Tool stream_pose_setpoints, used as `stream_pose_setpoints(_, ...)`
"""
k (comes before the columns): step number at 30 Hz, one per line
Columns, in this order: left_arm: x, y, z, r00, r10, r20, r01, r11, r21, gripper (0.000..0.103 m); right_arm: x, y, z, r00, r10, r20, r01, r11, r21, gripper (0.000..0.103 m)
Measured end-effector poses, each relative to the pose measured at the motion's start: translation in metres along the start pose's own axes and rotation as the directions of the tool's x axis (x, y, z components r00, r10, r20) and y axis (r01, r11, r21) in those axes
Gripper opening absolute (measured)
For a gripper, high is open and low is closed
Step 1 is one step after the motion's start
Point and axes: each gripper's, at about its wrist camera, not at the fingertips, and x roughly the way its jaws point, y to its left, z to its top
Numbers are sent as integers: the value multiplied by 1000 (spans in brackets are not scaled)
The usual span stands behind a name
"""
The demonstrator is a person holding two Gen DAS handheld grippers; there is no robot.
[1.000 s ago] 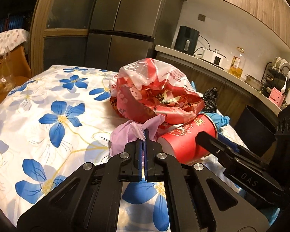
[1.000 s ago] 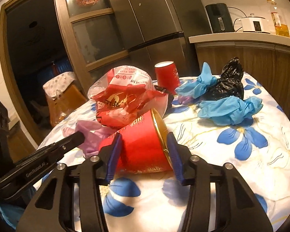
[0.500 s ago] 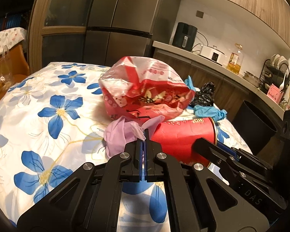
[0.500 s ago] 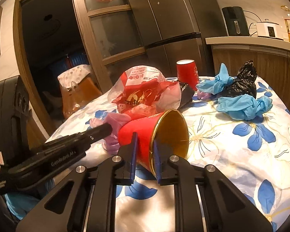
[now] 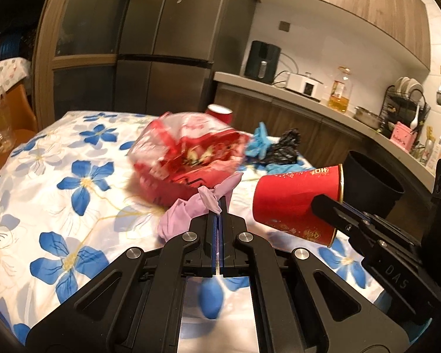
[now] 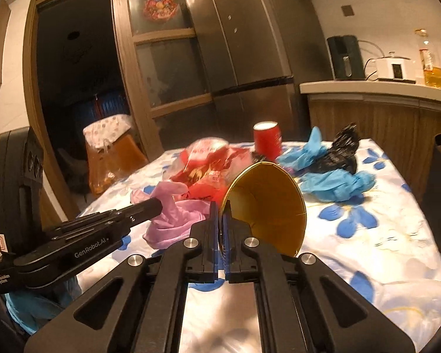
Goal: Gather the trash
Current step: 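Lift the tissue and red cup and carry them over the black bin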
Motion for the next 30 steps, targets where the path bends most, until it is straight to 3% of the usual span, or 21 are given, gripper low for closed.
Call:
stream_pose_setpoints(18, -11, -77, 10, 989, -143, 44, 138, 986, 98, 0, -74, -40, 9, 982, -133, 134, 127, 990, 56, 4)
stream_pose_setpoints(23, 0, -103, 20, 981, -188, 49, 180, 975, 128, 0, -96, -61, 14, 965, -198, 171, 187, 979, 83, 3)
stream_pose_setpoints(30, 13, -156, 40, 958, -277, 77, 258, 945, 200, 0, -129, -95, 23, 922, -314, 227, 292, 948, 124, 3)
